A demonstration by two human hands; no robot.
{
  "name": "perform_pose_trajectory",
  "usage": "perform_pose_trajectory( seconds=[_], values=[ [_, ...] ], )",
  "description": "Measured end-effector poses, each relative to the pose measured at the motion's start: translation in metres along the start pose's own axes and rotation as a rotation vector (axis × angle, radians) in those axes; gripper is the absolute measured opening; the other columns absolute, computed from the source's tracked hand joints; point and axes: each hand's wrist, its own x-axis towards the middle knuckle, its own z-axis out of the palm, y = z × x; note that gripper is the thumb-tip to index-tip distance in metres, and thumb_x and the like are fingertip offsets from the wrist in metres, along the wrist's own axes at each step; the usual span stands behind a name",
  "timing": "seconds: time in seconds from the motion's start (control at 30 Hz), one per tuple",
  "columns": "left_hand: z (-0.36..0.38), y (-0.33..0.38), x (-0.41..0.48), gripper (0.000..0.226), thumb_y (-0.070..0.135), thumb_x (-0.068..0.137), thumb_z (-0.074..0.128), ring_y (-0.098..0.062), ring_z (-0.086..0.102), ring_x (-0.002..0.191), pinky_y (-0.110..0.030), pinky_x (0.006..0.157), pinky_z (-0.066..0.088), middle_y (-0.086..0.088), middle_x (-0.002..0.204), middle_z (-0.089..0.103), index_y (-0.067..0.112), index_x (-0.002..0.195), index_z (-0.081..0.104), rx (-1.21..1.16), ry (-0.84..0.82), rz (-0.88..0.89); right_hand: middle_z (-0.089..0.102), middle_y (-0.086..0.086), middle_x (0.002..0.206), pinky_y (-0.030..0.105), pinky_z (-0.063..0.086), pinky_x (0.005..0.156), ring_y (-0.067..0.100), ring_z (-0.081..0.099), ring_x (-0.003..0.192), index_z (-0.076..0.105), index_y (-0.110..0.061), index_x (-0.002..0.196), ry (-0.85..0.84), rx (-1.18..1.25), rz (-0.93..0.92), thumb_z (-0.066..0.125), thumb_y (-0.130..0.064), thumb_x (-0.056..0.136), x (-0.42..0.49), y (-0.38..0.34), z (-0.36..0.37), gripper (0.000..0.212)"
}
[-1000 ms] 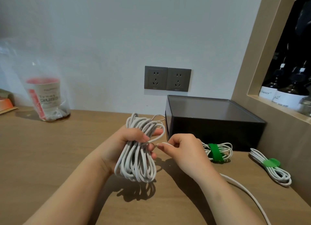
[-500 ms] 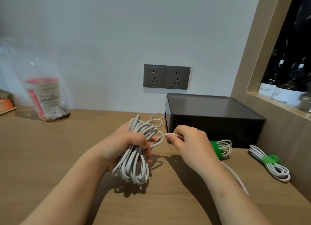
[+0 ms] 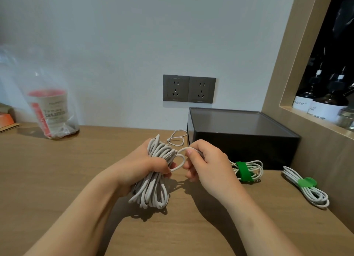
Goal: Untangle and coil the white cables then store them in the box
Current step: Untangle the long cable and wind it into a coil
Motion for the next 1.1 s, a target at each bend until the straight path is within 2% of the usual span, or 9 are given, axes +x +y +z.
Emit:
perform_pose_trajectory(
  seconds=[0.17, 0.23, 0.33, 0.47, 0.67, 0.77, 0.9, 1.03, 1.1],
  values=[
    [0.002, 0.000, 0.000, 0.045, 0.006, 0.053, 0.064, -0.012, 0.062, 0.060, -0.025, 0.055, 0.049, -0.009, 0.076, 0.060, 0.005, 0.095, 0.049, 0.034, 0.012, 0.030, 0.063, 0.001, 0.072, 0.021, 0.055, 0.061, 0.008, 0.063, 0.062, 0.058, -0.016, 0.085, -0.004, 0.152, 0.043, 0.044, -0.021, 0.097, -0.001, -0.001, 0.001, 0.019],
    [0.005, 0.000, 0.000, 0.045, 0.003, 0.055, 0.064, -0.017, 0.067, 0.065, -0.029, 0.057, 0.053, -0.014, 0.081, 0.060, 0.005, 0.097, 0.048, 0.003, 0.019, 0.038, 0.064, 0.001, 0.073, 0.022, 0.056, 0.063, 0.009, 0.064, 0.065, 0.058, -0.016, 0.086, 0.003, 0.158, 0.030, 0.044, -0.021, 0.097, -0.001, -0.001, 0.000, 0.019],
    [0.009, 0.001, -0.002, 0.045, -0.006, 0.061, 0.064, -0.030, 0.069, 0.077, -0.041, 0.068, 0.059, -0.022, 0.089, 0.059, 0.007, 0.100, 0.047, -0.079, 0.005, 0.029, 0.063, -0.001, 0.073, 0.025, 0.057, 0.066, 0.009, 0.064, 0.068, 0.059, -0.019, 0.086, 0.017, 0.171, 0.019, 0.044, -0.021, 0.096, -0.001, 0.000, 0.000, 0.018],
    [0.008, 0.003, -0.004, 0.053, -0.003, 0.051, 0.067, -0.032, 0.064, 0.078, -0.048, 0.077, 0.055, -0.019, 0.085, 0.059, 0.010, 0.098, 0.048, -0.049, -0.005, 0.023, 0.063, -0.002, 0.071, 0.023, 0.057, 0.064, 0.009, 0.064, 0.068, 0.059, -0.019, 0.085, 0.024, 0.184, -0.019, 0.045, -0.020, 0.096, -0.003, -0.001, 0.000, 0.018],
    [0.017, 0.006, -0.006, 0.049, -0.003, 0.052, 0.063, -0.025, 0.058, 0.060, -0.036, 0.059, 0.052, -0.015, 0.073, 0.055, 0.010, 0.097, 0.048, -0.141, -0.033, 0.042, 0.063, -0.002, 0.068, 0.019, 0.053, 0.060, 0.007, 0.062, 0.063, 0.061, -0.023, 0.084, 0.084, 0.252, -0.051, 0.048, -0.018, 0.095, -0.003, -0.008, -0.003, 0.018],
    [0.021, 0.005, -0.004, 0.043, -0.009, 0.062, 0.064, -0.029, 0.058, 0.058, -0.040, 0.059, 0.055, -0.016, 0.070, 0.052, 0.010, 0.097, 0.048, -0.230, 0.038, 0.067, 0.061, -0.004, 0.065, 0.019, 0.050, 0.056, 0.004, 0.058, 0.059, 0.062, -0.029, 0.082, 0.146, 0.184, -0.056, 0.051, -0.023, 0.093, -0.001, -0.007, -0.004, 0.017],
    [0.010, 0.001, -0.001, 0.032, -0.013, 0.078, 0.060, -0.021, 0.057, 0.051, -0.048, 0.067, 0.058, -0.014, 0.068, 0.050, 0.008, 0.098, 0.047, -0.304, 0.180, 0.122, 0.058, -0.005, 0.065, 0.017, 0.042, 0.056, 0.006, 0.054, 0.063, 0.056, -0.034, 0.078, 0.201, 0.012, -0.051, 0.052, -0.031, 0.092, 0.000, -0.004, -0.009, 0.015],
    [0.001, 0.000, 0.004, 0.033, -0.010, 0.078, 0.063, -0.017, 0.055, 0.046, -0.038, 0.055, 0.057, -0.010, 0.060, 0.049, 0.007, 0.102, 0.048, -0.407, 0.347, 0.192, 0.060, -0.006, 0.075, 0.009, 0.043, 0.057, 0.006, 0.057, 0.074, 0.054, -0.038, 0.083, 0.193, 0.052, -0.054, 0.051, -0.026, 0.093, 0.000, -0.006, -0.009, 0.017],
    [0.000, -0.001, 0.006, 0.035, -0.007, 0.078, 0.066, -0.016, 0.055, 0.046, -0.036, 0.054, 0.055, -0.010, 0.062, 0.049, 0.007, 0.105, 0.048, -0.434, 0.408, 0.224, 0.061, -0.010, 0.079, 0.005, 0.043, 0.059, -0.003, 0.056, 0.078, 0.056, -0.040, 0.090, 0.171, 0.090, -0.062, 0.050, -0.021, 0.094, 0.000, -0.007, -0.007, 0.021]
  ],
)
